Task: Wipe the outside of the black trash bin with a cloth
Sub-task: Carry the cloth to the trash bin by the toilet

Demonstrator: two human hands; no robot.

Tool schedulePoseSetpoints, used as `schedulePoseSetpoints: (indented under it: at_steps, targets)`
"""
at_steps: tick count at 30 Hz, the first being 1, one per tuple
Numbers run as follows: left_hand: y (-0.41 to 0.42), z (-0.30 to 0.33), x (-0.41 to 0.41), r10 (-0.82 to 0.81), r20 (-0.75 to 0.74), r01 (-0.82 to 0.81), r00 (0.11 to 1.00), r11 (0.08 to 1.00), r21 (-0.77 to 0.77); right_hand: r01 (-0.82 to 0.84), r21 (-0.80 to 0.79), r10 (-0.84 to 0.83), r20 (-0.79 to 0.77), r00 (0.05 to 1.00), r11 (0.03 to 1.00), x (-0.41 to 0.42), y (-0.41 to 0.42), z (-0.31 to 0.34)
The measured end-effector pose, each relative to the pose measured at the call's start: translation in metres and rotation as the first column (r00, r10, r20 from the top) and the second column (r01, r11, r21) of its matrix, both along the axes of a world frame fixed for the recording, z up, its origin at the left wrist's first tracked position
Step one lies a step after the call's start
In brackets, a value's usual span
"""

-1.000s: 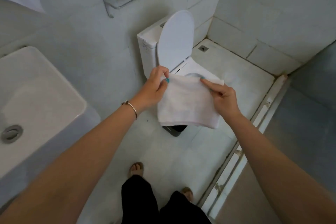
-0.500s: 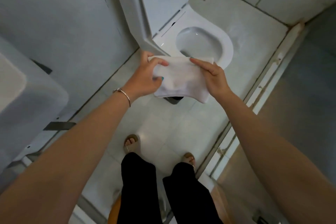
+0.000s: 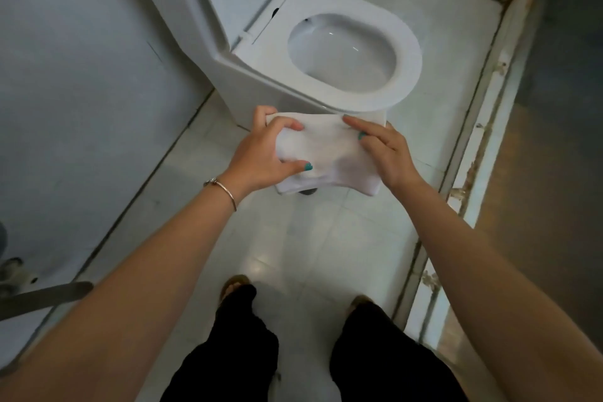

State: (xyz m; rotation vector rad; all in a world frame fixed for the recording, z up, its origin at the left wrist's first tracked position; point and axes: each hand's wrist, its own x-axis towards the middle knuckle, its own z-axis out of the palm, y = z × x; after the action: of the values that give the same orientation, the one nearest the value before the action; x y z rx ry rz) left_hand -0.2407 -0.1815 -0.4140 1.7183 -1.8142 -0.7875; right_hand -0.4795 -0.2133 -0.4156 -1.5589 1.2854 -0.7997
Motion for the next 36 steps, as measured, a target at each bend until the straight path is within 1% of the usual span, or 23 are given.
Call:
schedulePoseSetpoints:
  at_steps: [2,7,12,14,18,21,26,33,36]
  targets:
    - [-0.006,-0.027,-0.003,-0.001,0.001,0.001,1.0,0.999,-0.033,0.041,0.008,-0.041,-0.016,0.999,0.999,-0.001,-0.001,-0.026]
    - [-0.021,-0.09,-0.006,-0.048,0.006,0.049,0.999,0.99,-0.134,0.098,-0.044,-0.099,-0.022,0.995,0.994,-0.005,-0.007,-0.092]
    - [-0.036,-0.131,-0.006,-0.129,-0.028,0.122,0.991,0.977,-0.176,0.095,-0.122,-0.098,-0.015,0.995,0.988,-0.014,-0.01,-0.142]
    - [-0.041,-0.14,-0.005,-0.163,-0.082,0.147,0.983,0.974,-0.174,0.072,-0.136,-0.074,-0.008,0.997,0.988,-0.019,-0.012,-0.151]
    - [-0.035,-0.147,-0.009,-0.17,-0.25,0.127,0.953,0.976,-0.178,0.039,-0.195,-0.047,-0.038,0.998,0.98,-0.022,-0.003,-0.147]
    - [-0.02,-0.146,-0.016,-0.187,-0.311,0.137,0.932,0.975,-0.176,0.052,-0.232,-0.072,-0.081,0.994,0.971,-0.03,0.016,-0.144]
    - [0.007,-0.127,-0.022,-0.23,-0.299,0.201,0.926,0.972,-0.124,0.044,-0.21,-0.069,-0.114,0.991,0.977,-0.04,0.043,-0.128]
    - [0.039,-0.085,-0.046,-0.234,-0.264,0.209,0.936,0.971,-0.119,0.103,-0.281,-0.138,-0.107,0.985,0.954,-0.053,0.08,-0.101]
    - [0.045,-0.076,-0.057,-0.213,-0.252,0.191,0.944,0.976,-0.107,0.109,-0.272,-0.148,-0.13,0.98,0.956,-0.059,0.088,-0.095]
